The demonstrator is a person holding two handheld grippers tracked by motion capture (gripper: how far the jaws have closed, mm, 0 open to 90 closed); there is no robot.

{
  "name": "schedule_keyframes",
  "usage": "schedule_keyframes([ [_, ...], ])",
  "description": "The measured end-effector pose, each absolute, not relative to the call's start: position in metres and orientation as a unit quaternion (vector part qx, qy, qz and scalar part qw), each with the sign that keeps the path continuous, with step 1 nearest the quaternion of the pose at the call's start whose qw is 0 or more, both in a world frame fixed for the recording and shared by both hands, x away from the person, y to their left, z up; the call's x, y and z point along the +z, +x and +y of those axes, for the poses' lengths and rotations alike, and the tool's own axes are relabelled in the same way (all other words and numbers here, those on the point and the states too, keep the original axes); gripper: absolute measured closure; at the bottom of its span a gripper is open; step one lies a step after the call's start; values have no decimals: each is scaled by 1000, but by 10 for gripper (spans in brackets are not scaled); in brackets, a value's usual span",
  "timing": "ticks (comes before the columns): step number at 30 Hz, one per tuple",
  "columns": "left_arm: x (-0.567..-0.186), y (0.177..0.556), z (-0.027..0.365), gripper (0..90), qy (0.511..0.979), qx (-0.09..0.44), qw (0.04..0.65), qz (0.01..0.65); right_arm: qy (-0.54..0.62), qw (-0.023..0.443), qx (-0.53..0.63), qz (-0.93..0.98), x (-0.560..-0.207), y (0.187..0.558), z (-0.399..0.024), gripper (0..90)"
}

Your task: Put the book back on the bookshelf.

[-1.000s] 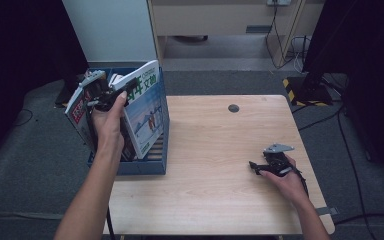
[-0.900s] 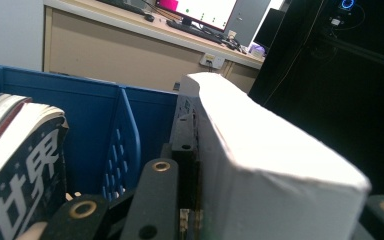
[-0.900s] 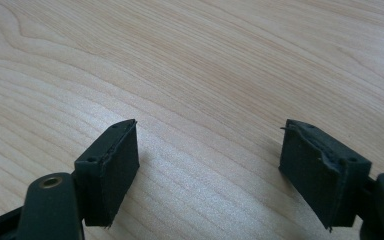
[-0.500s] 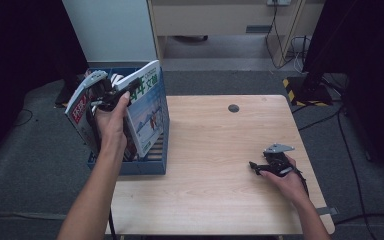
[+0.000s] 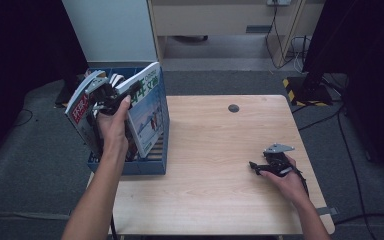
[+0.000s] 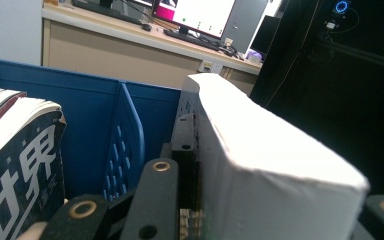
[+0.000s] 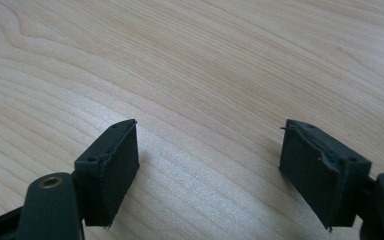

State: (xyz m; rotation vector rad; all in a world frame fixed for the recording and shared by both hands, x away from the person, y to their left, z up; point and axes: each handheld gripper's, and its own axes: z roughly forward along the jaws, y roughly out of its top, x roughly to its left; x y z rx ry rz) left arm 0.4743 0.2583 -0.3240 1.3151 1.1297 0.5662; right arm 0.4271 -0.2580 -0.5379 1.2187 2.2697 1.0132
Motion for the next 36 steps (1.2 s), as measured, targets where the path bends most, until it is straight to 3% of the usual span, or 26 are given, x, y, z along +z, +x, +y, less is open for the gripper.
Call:
schedule_keyframes([
  [36, -345, 466, 255, 728, 570, 268, 620, 468, 433, 185, 359, 806, -538, 427, -258, 235],
])
